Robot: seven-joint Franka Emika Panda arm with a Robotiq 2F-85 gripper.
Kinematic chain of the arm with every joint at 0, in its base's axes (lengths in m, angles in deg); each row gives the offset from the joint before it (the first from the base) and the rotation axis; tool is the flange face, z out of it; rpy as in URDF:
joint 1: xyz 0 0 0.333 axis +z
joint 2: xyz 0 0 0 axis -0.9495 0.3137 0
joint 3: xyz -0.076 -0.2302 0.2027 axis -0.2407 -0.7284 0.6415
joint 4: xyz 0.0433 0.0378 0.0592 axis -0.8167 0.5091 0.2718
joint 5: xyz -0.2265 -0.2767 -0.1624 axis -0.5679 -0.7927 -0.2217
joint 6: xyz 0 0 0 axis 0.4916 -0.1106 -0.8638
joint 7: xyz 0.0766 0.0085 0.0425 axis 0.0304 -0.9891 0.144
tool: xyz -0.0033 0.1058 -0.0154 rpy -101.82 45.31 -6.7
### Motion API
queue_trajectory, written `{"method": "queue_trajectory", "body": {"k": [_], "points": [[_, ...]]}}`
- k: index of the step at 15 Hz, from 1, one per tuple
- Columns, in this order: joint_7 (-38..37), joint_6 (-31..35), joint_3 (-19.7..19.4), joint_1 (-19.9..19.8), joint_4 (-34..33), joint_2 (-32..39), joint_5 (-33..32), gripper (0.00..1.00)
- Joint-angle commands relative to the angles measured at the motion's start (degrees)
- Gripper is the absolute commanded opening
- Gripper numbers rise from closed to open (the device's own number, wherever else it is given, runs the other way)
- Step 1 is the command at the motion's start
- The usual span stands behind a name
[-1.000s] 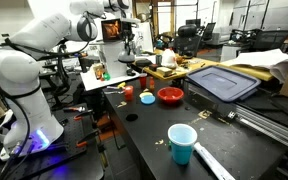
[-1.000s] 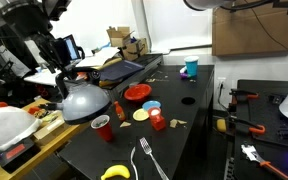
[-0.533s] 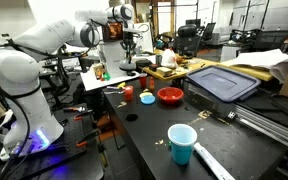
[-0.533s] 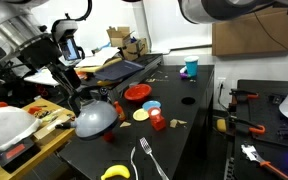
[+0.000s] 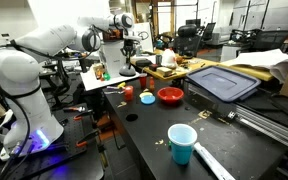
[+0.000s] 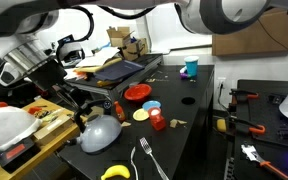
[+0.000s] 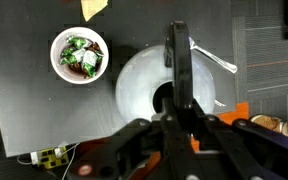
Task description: Move the kettle to the left
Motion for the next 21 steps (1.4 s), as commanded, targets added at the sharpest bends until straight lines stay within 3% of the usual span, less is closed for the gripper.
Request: {"method": "queue_trajectory", "body": {"k": [1, 21], "points": [[-2.2, 1.2, 0.5, 0.5, -0.6, 1.1, -0.3, 0.05], [-3.5, 14.7, -0.2, 0.7, -1.0, 7.4, -1.0, 0.05]]}}
